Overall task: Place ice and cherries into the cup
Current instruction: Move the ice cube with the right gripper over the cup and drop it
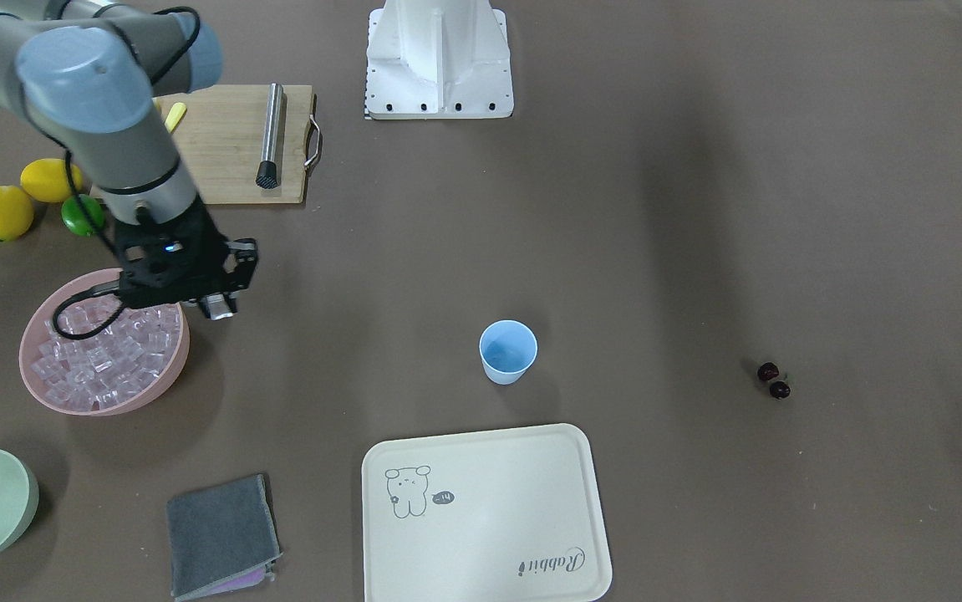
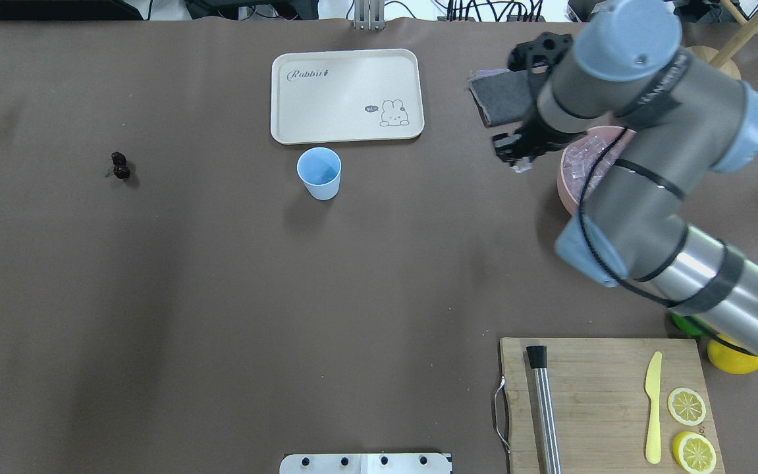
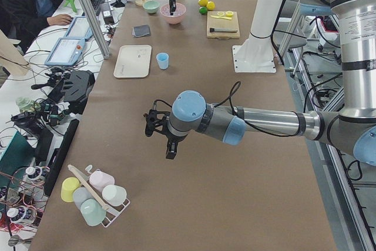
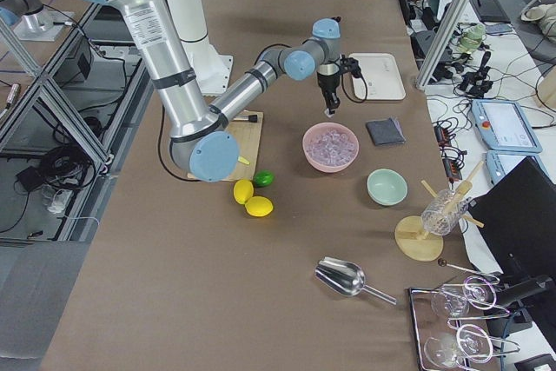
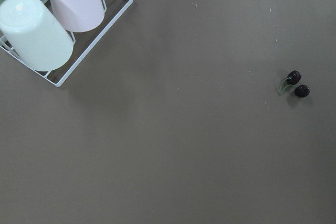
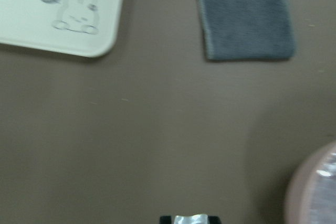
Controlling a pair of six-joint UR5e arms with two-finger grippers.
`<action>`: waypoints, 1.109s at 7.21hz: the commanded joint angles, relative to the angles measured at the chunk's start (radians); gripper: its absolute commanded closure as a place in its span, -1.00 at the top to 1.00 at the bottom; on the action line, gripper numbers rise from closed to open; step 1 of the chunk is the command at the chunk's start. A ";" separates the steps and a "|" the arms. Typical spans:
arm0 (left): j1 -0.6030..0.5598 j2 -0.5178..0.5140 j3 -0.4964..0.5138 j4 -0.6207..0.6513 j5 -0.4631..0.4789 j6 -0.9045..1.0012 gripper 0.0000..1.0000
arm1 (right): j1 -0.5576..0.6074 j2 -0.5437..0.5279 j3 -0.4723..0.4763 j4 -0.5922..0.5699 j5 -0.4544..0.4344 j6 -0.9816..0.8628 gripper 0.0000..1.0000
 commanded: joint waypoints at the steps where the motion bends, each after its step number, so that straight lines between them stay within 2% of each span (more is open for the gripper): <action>1: 0.001 -0.003 0.003 0.003 0.001 0.000 0.97 | -0.177 0.392 -0.260 -0.006 -0.153 0.388 -0.59; 2: 0.002 -0.012 0.010 0.006 0.001 0.000 0.97 | -0.202 0.499 -0.399 -0.003 -0.177 0.434 -0.59; 3: 0.002 -0.014 0.009 0.006 0.001 0.000 0.97 | -0.203 0.492 -0.420 0.049 -0.205 0.436 -0.59; 4: 0.002 -0.012 0.007 0.003 0.001 0.000 0.97 | -0.203 0.472 -0.478 0.156 -0.250 0.436 -0.58; 5: 0.002 -0.011 0.006 0.003 0.001 0.000 0.97 | -0.200 0.460 -0.510 0.254 -0.278 0.436 -0.57; 6: 0.002 -0.011 0.006 0.001 0.001 0.000 0.97 | -0.198 0.448 -0.512 0.270 -0.309 0.437 -0.56; 8: 0.004 -0.012 0.009 0.001 0.001 0.000 0.97 | -0.210 0.445 -0.515 0.288 -0.317 0.447 -0.54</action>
